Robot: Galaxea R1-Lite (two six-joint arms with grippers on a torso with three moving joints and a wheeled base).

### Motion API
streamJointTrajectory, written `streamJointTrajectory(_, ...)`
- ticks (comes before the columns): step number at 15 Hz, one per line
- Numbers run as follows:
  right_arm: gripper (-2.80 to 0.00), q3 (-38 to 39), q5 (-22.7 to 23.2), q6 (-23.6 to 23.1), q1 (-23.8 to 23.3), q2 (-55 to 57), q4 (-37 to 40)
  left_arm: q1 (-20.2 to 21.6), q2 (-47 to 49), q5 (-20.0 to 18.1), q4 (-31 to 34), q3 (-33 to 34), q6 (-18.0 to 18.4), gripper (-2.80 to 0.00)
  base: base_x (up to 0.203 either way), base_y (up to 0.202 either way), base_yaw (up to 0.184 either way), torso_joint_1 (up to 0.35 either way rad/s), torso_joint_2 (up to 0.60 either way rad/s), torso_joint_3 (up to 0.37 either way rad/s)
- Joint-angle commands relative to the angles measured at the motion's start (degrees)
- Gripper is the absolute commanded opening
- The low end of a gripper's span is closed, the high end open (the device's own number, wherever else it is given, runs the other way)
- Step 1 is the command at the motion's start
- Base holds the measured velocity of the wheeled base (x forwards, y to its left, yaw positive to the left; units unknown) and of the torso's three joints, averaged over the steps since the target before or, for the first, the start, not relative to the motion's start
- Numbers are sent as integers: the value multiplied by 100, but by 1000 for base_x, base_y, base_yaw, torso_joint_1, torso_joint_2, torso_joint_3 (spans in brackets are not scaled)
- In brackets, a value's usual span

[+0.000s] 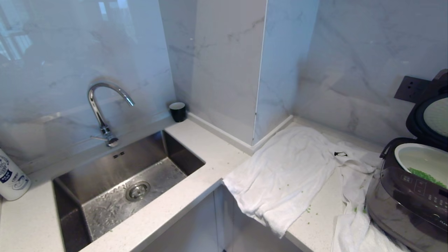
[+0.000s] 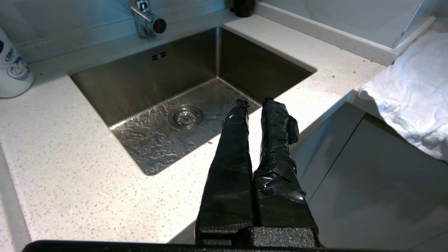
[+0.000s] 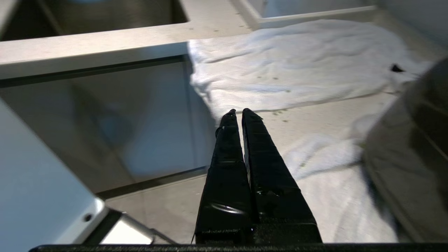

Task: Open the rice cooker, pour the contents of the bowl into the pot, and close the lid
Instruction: Pick up the bowl on the table

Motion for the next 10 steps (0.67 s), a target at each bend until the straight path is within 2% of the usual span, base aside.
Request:
streamJointTrajectory(1, -280, 76, -580, -67, -10, -861, 128, 1, -1, 3, -1, 2, -6, -280, 0, 0, 0, 0, 0, 0)
streamJointTrajectory(2, -280, 119, -1128, -99, -15, -1088, 169, 1, -1, 3, 3, 2, -9, -280, 0, 0, 0, 0, 0, 0)
streamJointTrajectory(4, -280, 450, -2541, -94, -20, -1129, 140, 1, -1, 5, 3, 2, -9, -280, 0, 0, 0, 0, 0, 0)
streamJointTrajectory(5, -280, 571, -2709, -52, -20, -1122, 17, 1, -1, 5, 3, 2, 0, -280, 0, 0, 0, 0, 0, 0)
streamJointTrajectory(6, -280, 649, -2536, 37, -18, -1118, -118, 1, -1, 5, -6, 2, -9, -280, 0, 0, 0, 0, 0, 0)
streamJointTrajectory(10, -280, 667, -2617, 191, -26, -1117, -133, 1, -1, 5, -6, 2, -9, -280, 0, 0, 0, 0, 0, 0)
